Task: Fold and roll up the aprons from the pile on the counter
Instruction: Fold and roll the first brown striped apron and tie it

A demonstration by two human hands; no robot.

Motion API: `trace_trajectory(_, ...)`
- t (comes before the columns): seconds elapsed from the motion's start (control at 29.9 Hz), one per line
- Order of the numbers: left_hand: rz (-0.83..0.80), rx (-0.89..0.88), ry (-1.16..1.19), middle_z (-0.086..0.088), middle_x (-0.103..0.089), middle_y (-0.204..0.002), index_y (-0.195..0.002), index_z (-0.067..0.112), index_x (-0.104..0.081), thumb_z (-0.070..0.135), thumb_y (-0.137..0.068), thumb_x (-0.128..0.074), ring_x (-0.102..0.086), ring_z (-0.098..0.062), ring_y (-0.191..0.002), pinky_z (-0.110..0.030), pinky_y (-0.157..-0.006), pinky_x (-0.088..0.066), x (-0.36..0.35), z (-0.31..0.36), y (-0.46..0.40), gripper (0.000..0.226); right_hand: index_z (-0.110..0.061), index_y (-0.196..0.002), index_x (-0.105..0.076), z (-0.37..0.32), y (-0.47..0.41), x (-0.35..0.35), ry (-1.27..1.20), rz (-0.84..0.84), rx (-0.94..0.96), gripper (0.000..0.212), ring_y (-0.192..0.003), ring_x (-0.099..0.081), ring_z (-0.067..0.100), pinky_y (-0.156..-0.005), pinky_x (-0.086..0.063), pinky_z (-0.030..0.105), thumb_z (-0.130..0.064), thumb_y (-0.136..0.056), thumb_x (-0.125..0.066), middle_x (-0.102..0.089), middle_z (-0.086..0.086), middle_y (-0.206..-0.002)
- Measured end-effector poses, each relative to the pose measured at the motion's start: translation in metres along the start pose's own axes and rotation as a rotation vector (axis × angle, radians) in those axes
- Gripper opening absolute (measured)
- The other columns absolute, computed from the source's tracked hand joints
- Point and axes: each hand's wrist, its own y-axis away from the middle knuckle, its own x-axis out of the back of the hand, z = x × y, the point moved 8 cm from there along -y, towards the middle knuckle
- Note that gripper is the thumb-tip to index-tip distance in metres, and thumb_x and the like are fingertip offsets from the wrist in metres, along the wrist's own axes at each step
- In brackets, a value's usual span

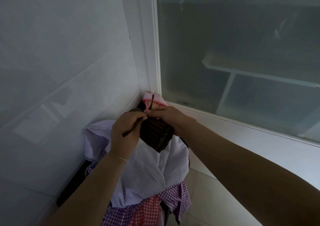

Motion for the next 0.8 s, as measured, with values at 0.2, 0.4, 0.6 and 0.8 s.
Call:
trace_trajectory(0.2,0.042,-0.077,0.118,-0.005,-0.070,-0.102,-0.099,-0.001,-0.070,0.025,-0.096,-0.051,-0.065,-0.012,-0.095,-0.021,-0.090,-0.051,-0.002,0.021,0.004,0.032,-0.012,-0.085,-0.069,-0.008,0.001,0.015,0.234,0.221,0.042,0.017,-0.091,-0.065,0.023,-0.086,-0.053,0.035,-0.027,-0.090,-0.064,-0.069,0.010,-0.093)
trace_trajectory(0.4,0.036,-0.010,0.209,-0.002,-0.069,-0.101,-0.096,0.001,-0.070,0.025,-0.094,-0.053,-0.065,-0.008,-0.096,-0.019,-0.090,-0.050,-0.004,0.026,0.004,0.030,-0.005,-0.091,-0.068,-0.007,0.000,0.018,0.288,0.226,0.012,0.023,-0.083,-0.063,0.019,-0.078,-0.052,0.031,-0.026,-0.093,-0.061,-0.066,0.009,-0.087)
trace_trajectory(0.6,0.012,0.657,0.470,0.002,-0.067,-0.077,-0.082,0.027,-0.064,0.013,-0.095,-0.055,-0.063,-0.004,-0.071,-0.017,-0.068,-0.049,-0.014,-0.011,-0.002,0.021,-0.006,-0.106,-0.063,-0.026,0.014,0.008,0.617,0.271,0.326,0.024,-0.084,-0.063,0.018,-0.075,-0.048,0.028,-0.027,-0.095,-0.055,-0.067,0.008,-0.097)
trace_trajectory(0.8,-0.338,0.822,0.719,-0.021,-0.070,-0.088,-0.088,0.006,-0.070,0.031,-0.085,-0.062,-0.066,-0.028,-0.083,-0.041,-0.082,-0.052,-0.030,-0.017,0.006,0.026,-0.007,-0.105,-0.062,-0.040,0.049,-0.027,1.218,0.220,0.903,0.017,-0.083,-0.062,0.019,-0.054,-0.044,0.023,-0.017,-0.092,-0.057,-0.056,0.007,-0.124)
